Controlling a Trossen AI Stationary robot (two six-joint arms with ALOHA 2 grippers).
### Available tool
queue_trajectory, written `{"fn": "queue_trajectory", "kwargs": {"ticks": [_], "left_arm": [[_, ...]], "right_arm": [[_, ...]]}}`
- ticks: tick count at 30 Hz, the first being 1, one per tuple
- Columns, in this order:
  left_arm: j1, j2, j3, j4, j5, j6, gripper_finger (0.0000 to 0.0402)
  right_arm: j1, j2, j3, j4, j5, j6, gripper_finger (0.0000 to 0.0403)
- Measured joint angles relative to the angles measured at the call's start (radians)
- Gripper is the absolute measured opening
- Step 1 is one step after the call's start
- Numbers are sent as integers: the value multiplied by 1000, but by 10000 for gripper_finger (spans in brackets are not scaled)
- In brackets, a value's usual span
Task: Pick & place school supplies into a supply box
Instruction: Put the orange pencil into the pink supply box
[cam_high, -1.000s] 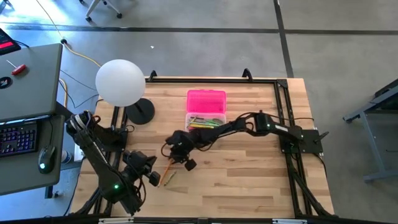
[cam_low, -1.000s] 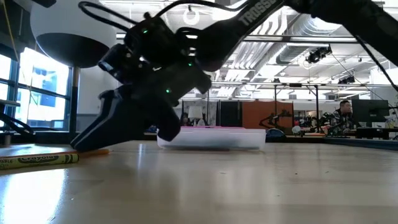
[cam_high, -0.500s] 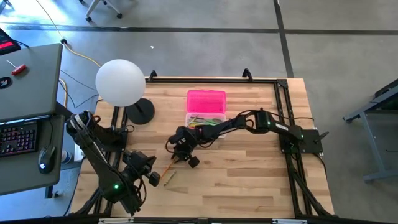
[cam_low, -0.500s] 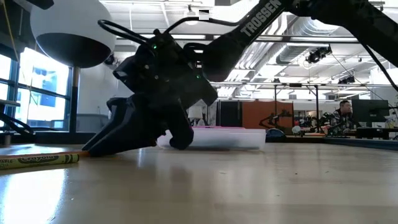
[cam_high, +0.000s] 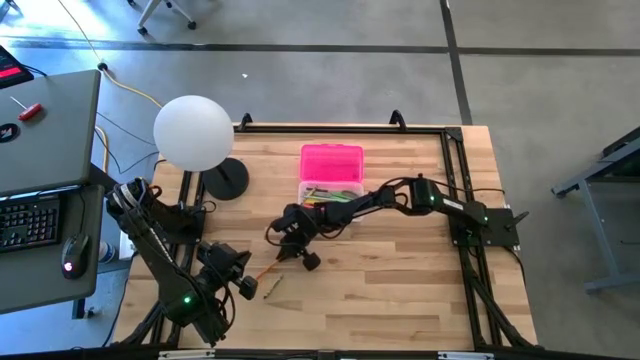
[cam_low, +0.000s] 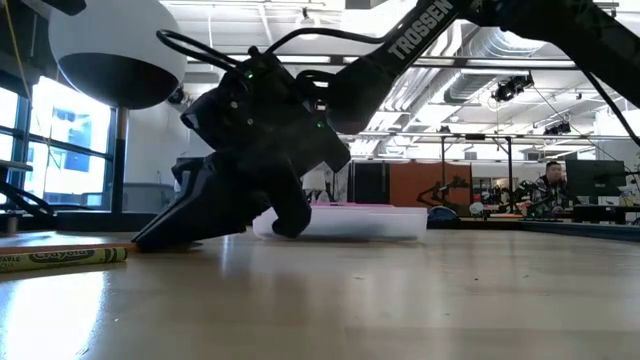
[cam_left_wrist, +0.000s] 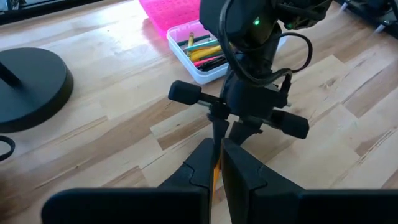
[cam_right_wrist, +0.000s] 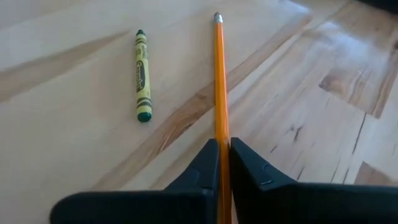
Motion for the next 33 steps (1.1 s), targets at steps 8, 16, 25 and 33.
{"fn": "queue_trajectory", "kwargs": {"ticks": [8, 16, 25, 33], "left_arm": [[0, 0, 0, 1, 2, -3, 62], [0, 0, 0, 8, 2, -3, 62], [0, 0, 0, 35, -1, 0, 62], [0, 0, 0, 51, -9, 1, 62]], "right_arm": [[26, -107, -8, -143, -3, 59, 3], [24, -295, -4, -365, 164, -66, 1], [-48, -551, -159, -611, 443, -99, 1], [-168, -979, -669, -288, 576, 68, 0]]}}
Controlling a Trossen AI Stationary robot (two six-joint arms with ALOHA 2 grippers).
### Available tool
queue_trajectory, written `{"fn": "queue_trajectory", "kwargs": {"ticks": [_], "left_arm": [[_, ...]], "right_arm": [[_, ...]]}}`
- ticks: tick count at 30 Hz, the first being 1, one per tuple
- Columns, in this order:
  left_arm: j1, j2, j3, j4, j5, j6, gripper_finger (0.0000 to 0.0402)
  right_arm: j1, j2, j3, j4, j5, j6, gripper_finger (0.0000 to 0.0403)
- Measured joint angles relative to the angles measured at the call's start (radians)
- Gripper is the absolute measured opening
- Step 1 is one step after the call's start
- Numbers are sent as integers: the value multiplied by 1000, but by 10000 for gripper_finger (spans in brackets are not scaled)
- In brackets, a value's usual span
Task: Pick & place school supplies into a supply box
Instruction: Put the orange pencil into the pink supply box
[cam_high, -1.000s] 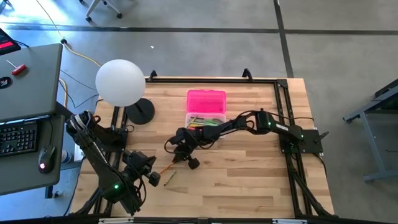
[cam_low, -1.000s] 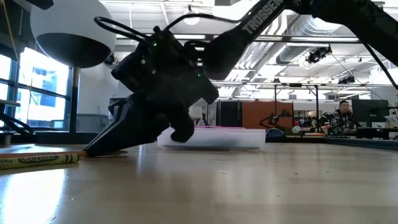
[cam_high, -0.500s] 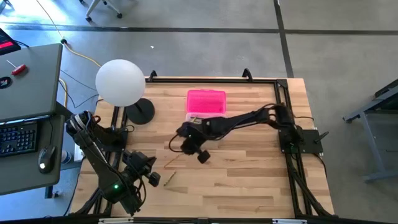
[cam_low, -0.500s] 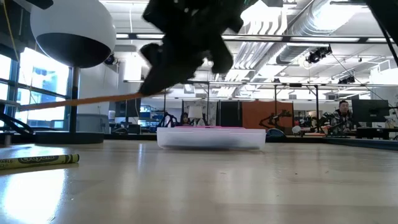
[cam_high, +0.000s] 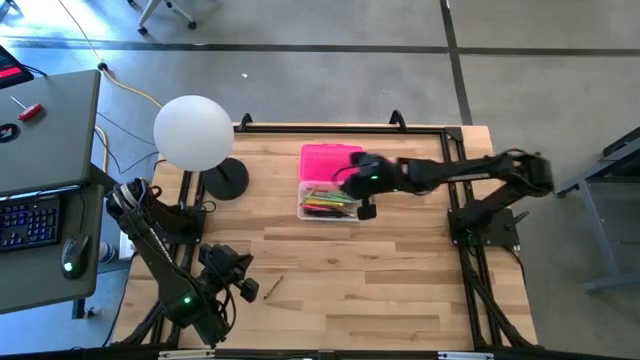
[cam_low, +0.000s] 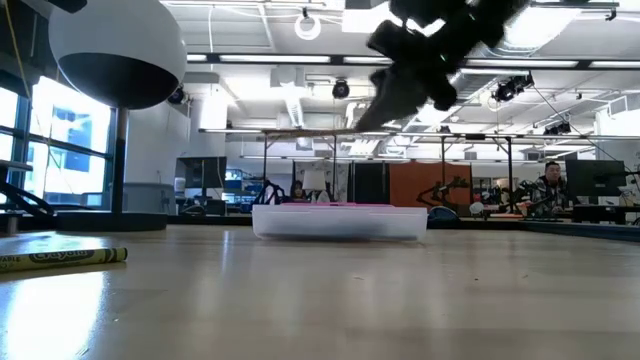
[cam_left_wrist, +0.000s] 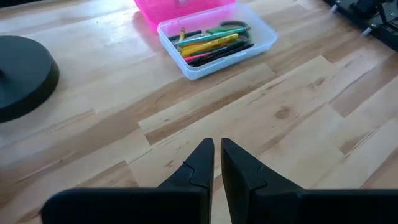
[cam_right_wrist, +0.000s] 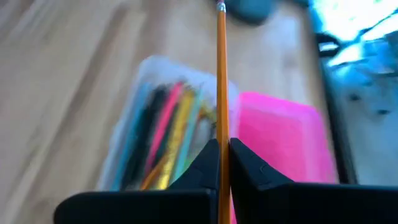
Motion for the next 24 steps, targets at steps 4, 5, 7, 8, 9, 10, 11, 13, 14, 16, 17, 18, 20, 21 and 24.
{"fn": "queue_trajectory", "kwargs": {"ticks": [4, 5, 7, 8, 9, 10, 11, 13, 14, 16, 17, 18, 20, 21, 24], "left_arm": [[0, 0, 0, 0, -42, 2, 62], [0, 0, 0, 0, -55, 1, 62], [1, 0, 0, 8, -66, 0, 62], [0, 0, 0, 11, -66, 0, 62], [0, 0, 0, 10, -66, -1, 62], [0, 0, 0, 10, -66, -2, 62], [1, 0, 0, 11, -66, -9, 62], [1, 0, 0, 10, -66, -26, 62], [1, 0, 0, 11, -67, -28, 62], [1, 0, 0, 10, -70, -31, 62], [1, 0, 0, 11, -71, -33, 62], [1, 0, 0, 13, -71, -35, 62], [1, 0, 0, 15, -72, -41, 62], [1, 0, 0, 16, -71, -45, 62], [1, 0, 0, 19, -71, -46, 62]], "right_arm": [[-15, -83, -252, 366, 23, 65, 0], [-15, -82, -298, 418, 24, 67, 0], [-14, -66, -366, 472, 21, 84, 0], [-14, -57, -388, 487, 25, 101, 0], [-15, -52, -400, 497, 29, 115, 0], [-16, -46, -404, 511, 40, 123, 0], [-17, -40, -404, 519, 55, 123, 0], [-20, -21, -407, 511, 70, 119, 0], [-22, -12, -405, 504, 73, 119, 0], [-27, 5, -393, 497, 67, 121, 0], [-29, 15, -383, 497, 67, 121, 0], [-32, 25, -374, 494, 67, 121, 0], [-33, 53, -362, 467, 67, 124, 0], [-33, 67, -357, 458, 66, 123, 0], [-33, 99, -334, 462, 66, 124, 2]]}}
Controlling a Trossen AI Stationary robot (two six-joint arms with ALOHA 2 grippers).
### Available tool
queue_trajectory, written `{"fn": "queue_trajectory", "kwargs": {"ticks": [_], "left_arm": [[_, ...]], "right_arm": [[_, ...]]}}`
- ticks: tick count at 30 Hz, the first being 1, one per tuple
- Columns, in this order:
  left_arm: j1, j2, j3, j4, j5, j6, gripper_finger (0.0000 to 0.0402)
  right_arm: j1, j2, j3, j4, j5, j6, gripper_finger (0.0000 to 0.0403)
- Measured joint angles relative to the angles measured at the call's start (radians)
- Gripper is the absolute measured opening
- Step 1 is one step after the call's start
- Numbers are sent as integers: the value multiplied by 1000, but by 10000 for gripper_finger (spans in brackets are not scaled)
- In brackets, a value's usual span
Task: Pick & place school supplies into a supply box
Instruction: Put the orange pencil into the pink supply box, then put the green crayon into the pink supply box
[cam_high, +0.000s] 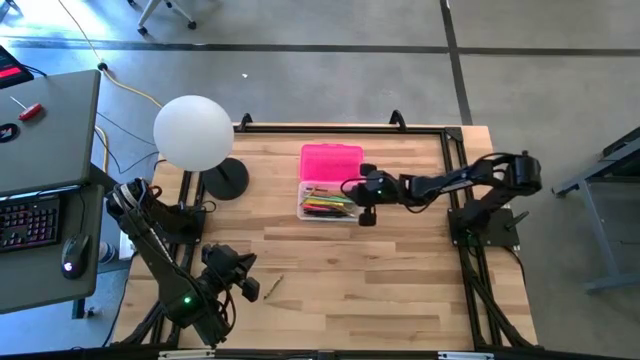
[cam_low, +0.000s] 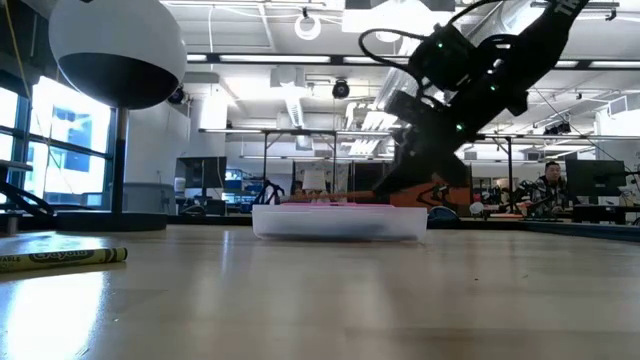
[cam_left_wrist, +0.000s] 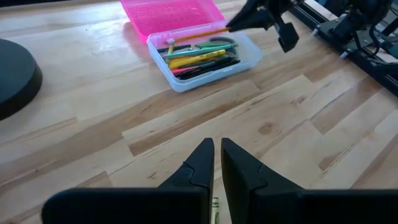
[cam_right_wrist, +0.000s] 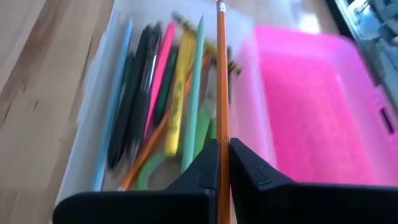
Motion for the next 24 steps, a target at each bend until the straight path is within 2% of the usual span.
{"fn": "queue_trajectory", "kwargs": {"ticks": [7, 17, 20, 24], "left_arm": [[0, 0, 0, 2, 1, 19, 62], [0, 0, 0, 2, 1, 53, 62], [0, 0, 0, 1, 1, 54, 62], [0, 0, 0, -1, 1, 55, 62]], "right_arm": [[1, 30, 36, 2, 37, -3, 33], [13, 29, 70, -1, 34, 40, 82], [52, 29, 99, 8, -22, 72, 88], [139, 29, 132, 94, -183, 117, 90]]}}
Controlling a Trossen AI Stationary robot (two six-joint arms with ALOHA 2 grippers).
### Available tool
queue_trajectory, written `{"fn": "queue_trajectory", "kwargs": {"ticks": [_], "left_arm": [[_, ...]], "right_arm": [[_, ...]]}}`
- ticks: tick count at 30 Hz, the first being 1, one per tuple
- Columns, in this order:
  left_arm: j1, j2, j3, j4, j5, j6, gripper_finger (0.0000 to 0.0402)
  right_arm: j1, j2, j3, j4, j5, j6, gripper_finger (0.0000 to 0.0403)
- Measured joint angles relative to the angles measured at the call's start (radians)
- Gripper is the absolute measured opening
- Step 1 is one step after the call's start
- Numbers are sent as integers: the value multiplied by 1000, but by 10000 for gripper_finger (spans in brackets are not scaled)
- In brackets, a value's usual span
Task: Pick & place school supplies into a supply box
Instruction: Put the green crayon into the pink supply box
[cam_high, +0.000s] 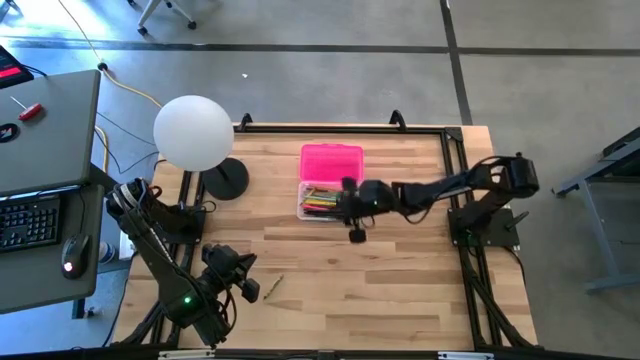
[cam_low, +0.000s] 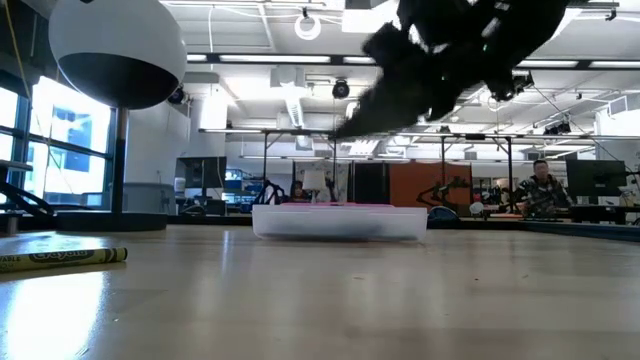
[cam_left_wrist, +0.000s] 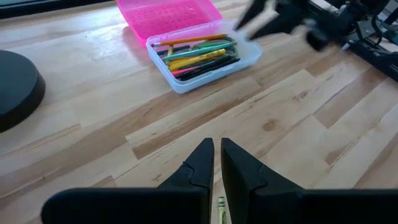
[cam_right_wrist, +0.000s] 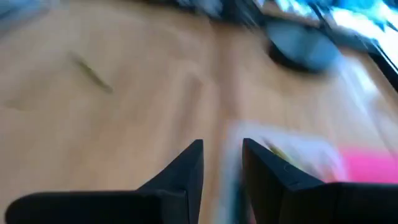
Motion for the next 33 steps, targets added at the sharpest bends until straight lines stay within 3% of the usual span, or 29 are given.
{"fn": "queue_trajectory", "kwargs": {"ticks": [2, 7, 10, 17, 26, 33], "left_arm": [[0, 0, 0, 5, 0, -1, 62], [0, 0, -36, 139, 107, 33, 62], [0, 0, -92, 291, 168, 72, 62], [2, 0, -279, 727, 176, 189, 62], [82, 3, -398, 828, 232, 161, 62], [177, 15, -405, 966, 336, 395, 63]], "right_arm": [[55, 0, 17, 32, -11, -31, 90], [149, 0, 46, 24, 156, -160, 91], [159, 0, 49, 26, 197, -162, 92], [147, 0, 49, 17, 203, -156, 92], [148, 0, 49, 1, 195, -132, 92], [148, 0, 49, -7, 194, -129, 92]]}}
